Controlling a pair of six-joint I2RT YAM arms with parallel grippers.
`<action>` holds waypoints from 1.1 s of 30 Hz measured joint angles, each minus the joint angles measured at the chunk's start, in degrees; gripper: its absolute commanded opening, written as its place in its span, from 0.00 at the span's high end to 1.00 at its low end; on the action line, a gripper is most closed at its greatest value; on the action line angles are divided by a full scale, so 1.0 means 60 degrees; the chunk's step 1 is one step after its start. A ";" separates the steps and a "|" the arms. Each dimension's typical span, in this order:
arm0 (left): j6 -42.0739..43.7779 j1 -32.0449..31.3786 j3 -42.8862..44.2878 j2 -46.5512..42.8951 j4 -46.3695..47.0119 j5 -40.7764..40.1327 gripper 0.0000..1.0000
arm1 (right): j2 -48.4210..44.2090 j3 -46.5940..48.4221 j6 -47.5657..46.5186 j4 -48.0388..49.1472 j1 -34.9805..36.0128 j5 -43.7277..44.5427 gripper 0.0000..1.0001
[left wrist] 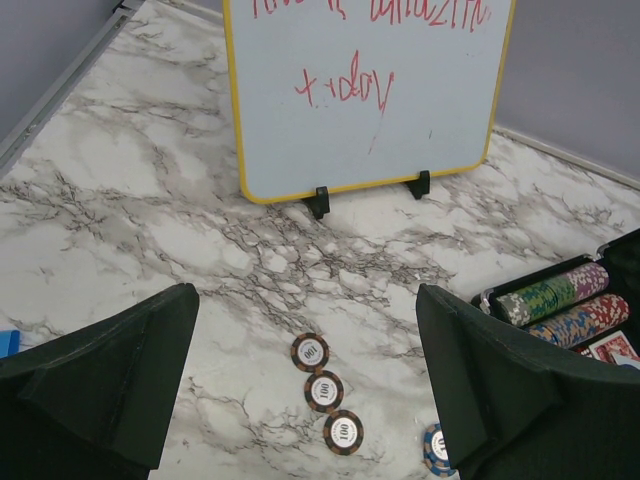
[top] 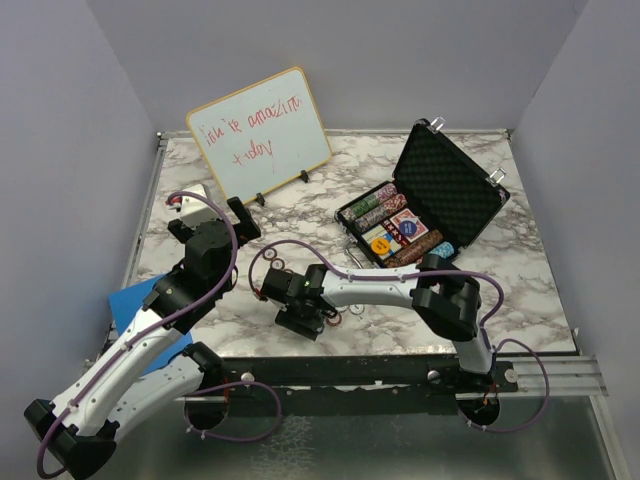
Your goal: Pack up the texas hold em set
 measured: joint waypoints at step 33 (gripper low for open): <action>0.0000 0.0000 0.0000 -0.0066 -0.0040 -0.0011 0.01 | -0.0062 0.0004 0.1326 0.0204 -0.1392 0.0663 0.57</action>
